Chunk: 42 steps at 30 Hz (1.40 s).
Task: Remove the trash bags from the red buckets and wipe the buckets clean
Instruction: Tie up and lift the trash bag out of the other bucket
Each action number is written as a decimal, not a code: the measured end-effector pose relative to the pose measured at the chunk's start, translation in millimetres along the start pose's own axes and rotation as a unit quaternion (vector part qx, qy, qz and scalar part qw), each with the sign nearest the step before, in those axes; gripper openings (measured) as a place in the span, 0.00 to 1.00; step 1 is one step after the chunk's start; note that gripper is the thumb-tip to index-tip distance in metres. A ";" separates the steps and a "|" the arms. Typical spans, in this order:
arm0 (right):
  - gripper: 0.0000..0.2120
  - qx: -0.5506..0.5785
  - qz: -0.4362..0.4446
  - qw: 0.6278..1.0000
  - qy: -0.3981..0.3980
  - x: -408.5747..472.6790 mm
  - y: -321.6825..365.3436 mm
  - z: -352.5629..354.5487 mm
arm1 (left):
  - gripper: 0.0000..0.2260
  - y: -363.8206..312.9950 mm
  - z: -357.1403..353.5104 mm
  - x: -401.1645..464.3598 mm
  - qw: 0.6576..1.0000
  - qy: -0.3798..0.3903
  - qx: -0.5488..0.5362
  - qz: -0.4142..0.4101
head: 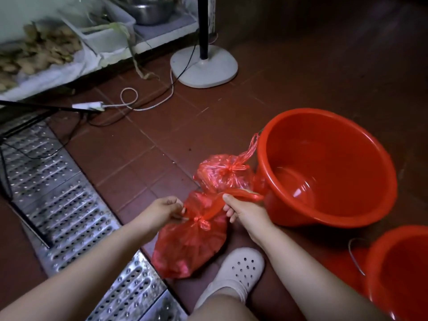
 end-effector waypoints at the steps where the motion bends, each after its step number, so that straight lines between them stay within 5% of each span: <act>1: 0.11 -0.008 0.002 1.000 -0.006 2.7 0.7 1.9 | 0.14 -0.7 -0.6 5.2 0.999 -0.008 0.030 -0.015; 4: 0.12 -0.036 0.010 0.999 -0.002 8.4 6.0 1.7 | 0.11 -30.1 -11.7 13.3 0.977 -0.031 0.173 -0.123; 8: 0.14 -0.098 -0.017 0.995 -0.005 18.1 7.6 -2.7 | 0.16 -90.3 -65.8 1.2 0.920 0.092 0.238 -0.297; 11: 0.16 -0.114 -0.009 0.993 -0.001 28.3 9.7 -6.1 | 0.13 -111.8 -89.5 2.4 0.879 0.111 0.301 -0.352; 13: 0.16 -0.129 -0.013 0.991 0.014 32.5 9.0 -11.7 | 0.03 -118.9 -89.7 8.4 0.883 0.084 0.287 -0.362; 15: 0.13 -0.190 0.027 0.981 0.020 39.7 14.8 -13.7 | 0.11 -119.3 -71.5 23.0 0.926 0.019 0.214 -0.310; 18: 0.06 -0.427 0.184 0.885 -0.023 48.8 41.4 -2.6 | 0.10 -121.5 -44.5 41.0 0.968 -0.049 0.085 -0.230; 21: 0.08 -0.605 0.282 0.742 -0.060 50.0 61.9 3.0 | 0.04 -125.8 -44.7 50.8 0.967 -0.039 0.155 -0.199; 24: 0.07 -0.660 0.274 0.694 -0.083 47.0 65.3 11.0 | 0.04 -123.9 -50.7 59.0 0.965 -0.014 0.196 -0.173; 28: 0.07 -0.637 0.228 0.733 -0.068 50.5 55.6 40.6 | 0.02 -126.6 -60.1 63.8 0.967 0.012 0.186 -0.176; 31: 0.07 -0.653 0.228 0.721 -0.053 49.6 47.3 48.7 | 0.06 -124.5 -67.9 69.5 0.965 0.027 0.177 -0.190; 36: 0.09 -0.651 0.232 0.722 -0.032 54.9 34.0 49.4 | 0.08 -134.6 -81.4 95.1 0.900 -0.035 0.348 -0.260; 39: 0.11 -0.648 0.228 0.727 -0.017 59.8 23.8 43.4 | 0.07 -129.5 -105.7 128.7 0.871 0.026 0.417 -0.257; 42: 0.12 -0.638 0.237 0.732 -0.025 60.7 17.0 35.2 | 0.14 -118.6 -127.4 163.8 0.883 0.101 0.381 -0.257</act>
Point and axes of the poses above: each hand's wrist, its own x-axis towards the middle knuckle, its own z-axis out of the back of the hand, y = z × x, the point moved 8 cm from there along x, towards the middle knuckle, and after that the axes turned 7 degrees about -x, right-handed, at the moved point
